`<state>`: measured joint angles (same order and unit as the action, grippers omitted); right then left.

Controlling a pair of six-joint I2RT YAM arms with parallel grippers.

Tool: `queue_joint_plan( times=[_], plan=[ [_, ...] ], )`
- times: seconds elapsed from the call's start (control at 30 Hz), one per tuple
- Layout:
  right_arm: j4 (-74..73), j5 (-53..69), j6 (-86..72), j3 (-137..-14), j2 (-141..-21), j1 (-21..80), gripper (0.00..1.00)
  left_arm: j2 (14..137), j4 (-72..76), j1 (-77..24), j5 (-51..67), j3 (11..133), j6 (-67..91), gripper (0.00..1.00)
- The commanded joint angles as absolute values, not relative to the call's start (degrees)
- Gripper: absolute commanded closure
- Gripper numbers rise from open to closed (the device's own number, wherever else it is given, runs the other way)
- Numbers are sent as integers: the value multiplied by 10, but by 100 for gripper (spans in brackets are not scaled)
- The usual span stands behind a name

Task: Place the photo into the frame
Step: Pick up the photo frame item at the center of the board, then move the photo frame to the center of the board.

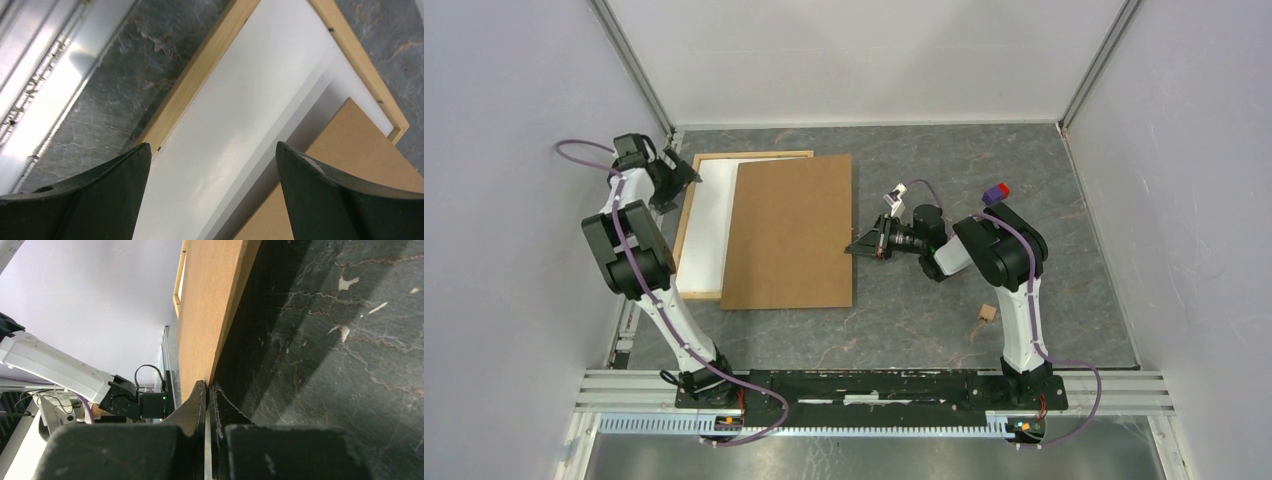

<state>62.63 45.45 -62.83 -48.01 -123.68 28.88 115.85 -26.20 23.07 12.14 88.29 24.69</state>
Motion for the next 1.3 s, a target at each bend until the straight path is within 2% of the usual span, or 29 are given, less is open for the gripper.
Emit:
queue_joint_plan(
  times=[0.0, 0.3, 0.6, 1.0, 1.27],
  plan=[
    [708, 480, -622, -487, -1222, 286, 100, 1164, -252, 233, 71, 935, 260, 0],
    [675, 481, -612, -489, -1213, 286, 100, 1265, -313, 236, 151, 1009, 243, 1],
    [639, 481, -613, -488, -1187, 281, 100, 1282, -361, 236, 164, 1017, 236, 1],
    [609, 495, -630, -430, -1126, 259, 100, 1171, -268, 164, 253, 802, 336, 2],
    [487, 478, -579, -356, -1051, 227, 100, 1073, -209, 139, 215, 634, 417, 2]
  ],
)
